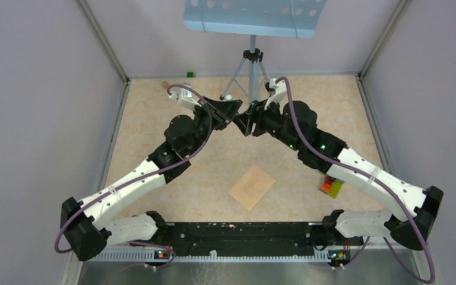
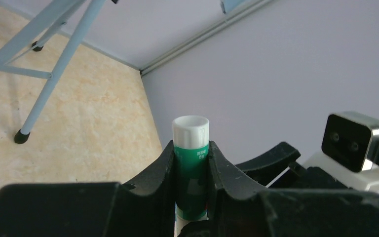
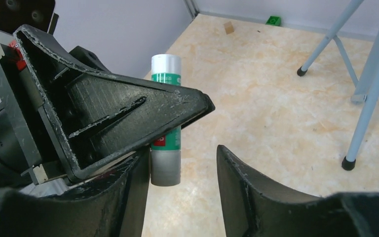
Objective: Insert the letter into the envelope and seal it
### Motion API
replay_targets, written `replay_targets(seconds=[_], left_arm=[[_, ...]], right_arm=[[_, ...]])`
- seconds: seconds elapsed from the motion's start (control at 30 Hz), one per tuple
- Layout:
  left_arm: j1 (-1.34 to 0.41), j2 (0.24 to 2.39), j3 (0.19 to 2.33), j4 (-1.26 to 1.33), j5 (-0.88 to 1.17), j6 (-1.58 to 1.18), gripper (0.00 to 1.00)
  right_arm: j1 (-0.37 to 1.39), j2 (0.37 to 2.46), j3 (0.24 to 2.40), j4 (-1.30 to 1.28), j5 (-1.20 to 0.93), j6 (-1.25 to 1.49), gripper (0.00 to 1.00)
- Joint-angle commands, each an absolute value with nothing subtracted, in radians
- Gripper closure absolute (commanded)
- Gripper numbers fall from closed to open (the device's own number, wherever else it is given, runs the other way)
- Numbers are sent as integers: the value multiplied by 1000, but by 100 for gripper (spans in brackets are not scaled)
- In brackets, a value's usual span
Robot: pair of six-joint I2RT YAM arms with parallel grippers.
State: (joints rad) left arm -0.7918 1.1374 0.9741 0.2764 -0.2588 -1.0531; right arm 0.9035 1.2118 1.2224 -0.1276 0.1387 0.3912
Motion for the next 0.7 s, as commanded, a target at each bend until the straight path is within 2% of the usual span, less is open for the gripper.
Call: replay_targets(seconds=[0.0, 0.17, 0.33, 0.67], left_arm=[[-798, 1085, 943, 357, -161, -879, 100], [-783, 1066, 924, 399, -135, -771, 100], [-775, 1064, 895, 494, -75, -702, 100], [-773, 1076, 832, 747, 89, -675, 100]], right_arm=[[916, 1089, 1217, -191, 114, 414, 49], [914, 965, 1169, -278, 124, 440, 50], [914, 923, 1137, -323, 90, 455, 55], [915, 1031, 1075, -182, -8, 538, 82]])
